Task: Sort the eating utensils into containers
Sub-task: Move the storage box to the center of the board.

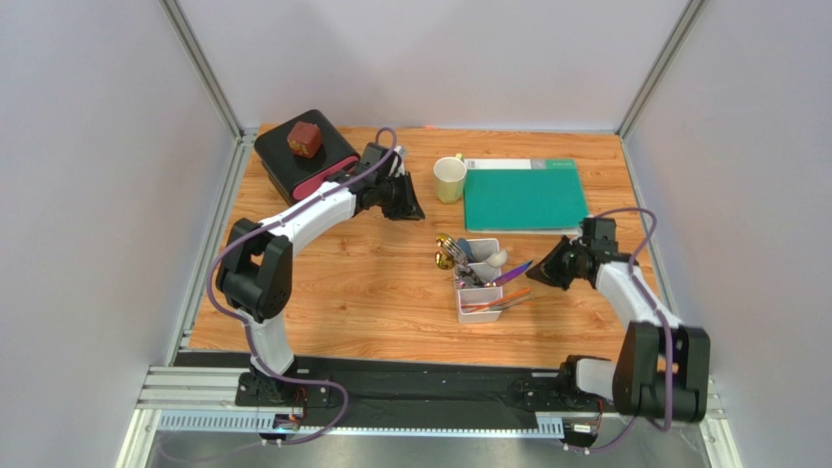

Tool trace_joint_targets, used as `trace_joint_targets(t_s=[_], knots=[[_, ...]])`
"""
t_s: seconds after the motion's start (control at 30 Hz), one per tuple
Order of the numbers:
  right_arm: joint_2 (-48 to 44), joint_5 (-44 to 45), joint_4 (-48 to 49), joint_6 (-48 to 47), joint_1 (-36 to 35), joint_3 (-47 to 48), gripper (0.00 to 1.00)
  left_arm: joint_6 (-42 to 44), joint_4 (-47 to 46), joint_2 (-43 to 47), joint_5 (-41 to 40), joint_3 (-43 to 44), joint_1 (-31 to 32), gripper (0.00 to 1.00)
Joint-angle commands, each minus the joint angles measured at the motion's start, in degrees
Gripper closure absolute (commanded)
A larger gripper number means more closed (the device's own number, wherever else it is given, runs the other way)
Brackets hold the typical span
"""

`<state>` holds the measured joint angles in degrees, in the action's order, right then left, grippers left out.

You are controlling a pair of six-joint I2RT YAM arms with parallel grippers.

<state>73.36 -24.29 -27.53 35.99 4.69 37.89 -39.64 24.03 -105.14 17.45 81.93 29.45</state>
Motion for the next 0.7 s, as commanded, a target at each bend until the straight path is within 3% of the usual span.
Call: trace_joint_targets(t_s=[0.0, 0.13, 0.43, 0.67], knots=[[-9.89, 3.64, -3.75, 0.84, 2.16, -4.83, 1.0, 2.28, -0.56, 3.36, 1.27, -2.04, -0.8, 0.76], [-13.15, -1.89, -10.59, 0.13, 2.08, -8.17, 1.0, 3.07, -0.3, 4.59, 2.15, -2.74, -1.06, 0.76], [-33.8, -7.06, -23.09, 1.37, 1.99, -15.55, 1.0, 2.47, -2.32, 6.27, 3.11, -6.78, -1.24, 0.77], [-43.03, -12.35, -29.42, -3.37, 1.99, -12.93, 1.0, 1.49, -4.43, 4.51, 5.4, -8.1, -1.24, 0.79]])
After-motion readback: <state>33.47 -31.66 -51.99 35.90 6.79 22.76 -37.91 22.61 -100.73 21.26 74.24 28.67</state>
